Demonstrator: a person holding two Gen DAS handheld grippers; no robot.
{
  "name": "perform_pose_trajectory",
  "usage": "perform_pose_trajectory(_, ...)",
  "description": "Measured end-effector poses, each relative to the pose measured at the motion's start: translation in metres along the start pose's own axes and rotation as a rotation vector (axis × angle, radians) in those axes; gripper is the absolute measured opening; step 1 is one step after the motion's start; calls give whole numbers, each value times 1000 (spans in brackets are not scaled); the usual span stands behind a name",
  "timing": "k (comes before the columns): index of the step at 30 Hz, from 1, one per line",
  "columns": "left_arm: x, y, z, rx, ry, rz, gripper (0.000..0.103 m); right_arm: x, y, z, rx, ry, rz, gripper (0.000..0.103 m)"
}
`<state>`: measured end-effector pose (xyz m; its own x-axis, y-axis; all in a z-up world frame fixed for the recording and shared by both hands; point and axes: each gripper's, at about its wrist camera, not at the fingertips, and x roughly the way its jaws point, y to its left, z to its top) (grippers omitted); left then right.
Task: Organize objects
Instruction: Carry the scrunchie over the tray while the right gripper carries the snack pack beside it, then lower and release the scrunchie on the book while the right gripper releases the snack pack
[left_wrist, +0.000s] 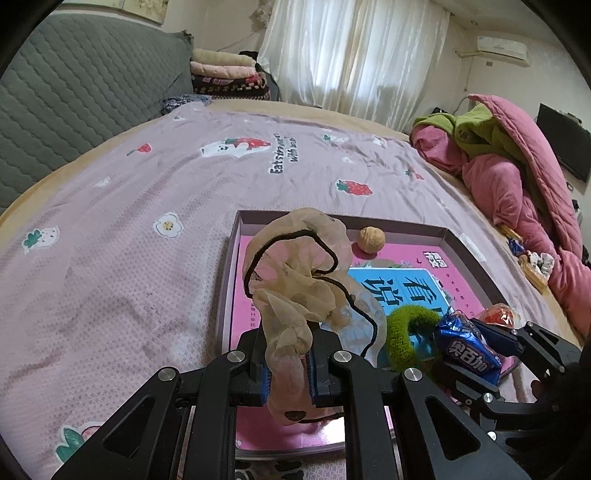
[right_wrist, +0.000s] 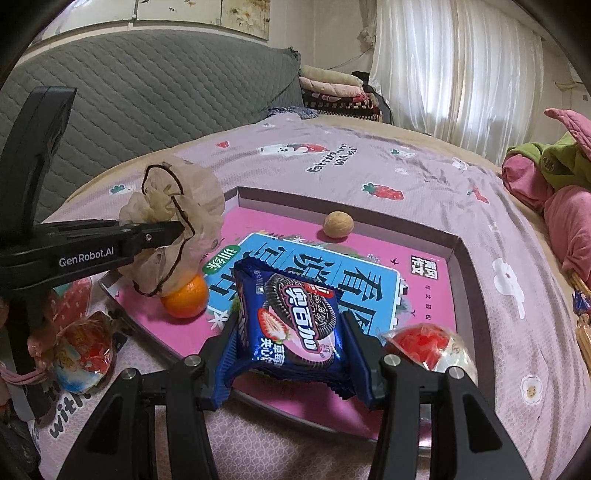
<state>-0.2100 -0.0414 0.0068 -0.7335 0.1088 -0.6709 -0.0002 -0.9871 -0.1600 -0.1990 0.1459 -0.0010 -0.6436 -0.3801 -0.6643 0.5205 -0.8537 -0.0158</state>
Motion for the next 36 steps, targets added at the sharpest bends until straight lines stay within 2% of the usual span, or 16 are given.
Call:
perform_pose_trajectory(12,7,-1,-4,6,47,0,15,0,-5,-1,26,5,-3,52)
perform_pose_trajectory(20,6,1,-5,-19,68,-40,17,1,-6,0,30,9,10,53)
perform_pose_trajectory(26,5,2,-4,-42,69,-52,24,0,-8,1,50,9,17,53)
perform_pose_trajectory(30,2,6,-2,-71,61,-64,38,0,-7,2,53,7,13,53)
perform_pose_trajectory(36,-2,8,-1,-83,54,-67,40,-2,-8,2,58,5,13,53)
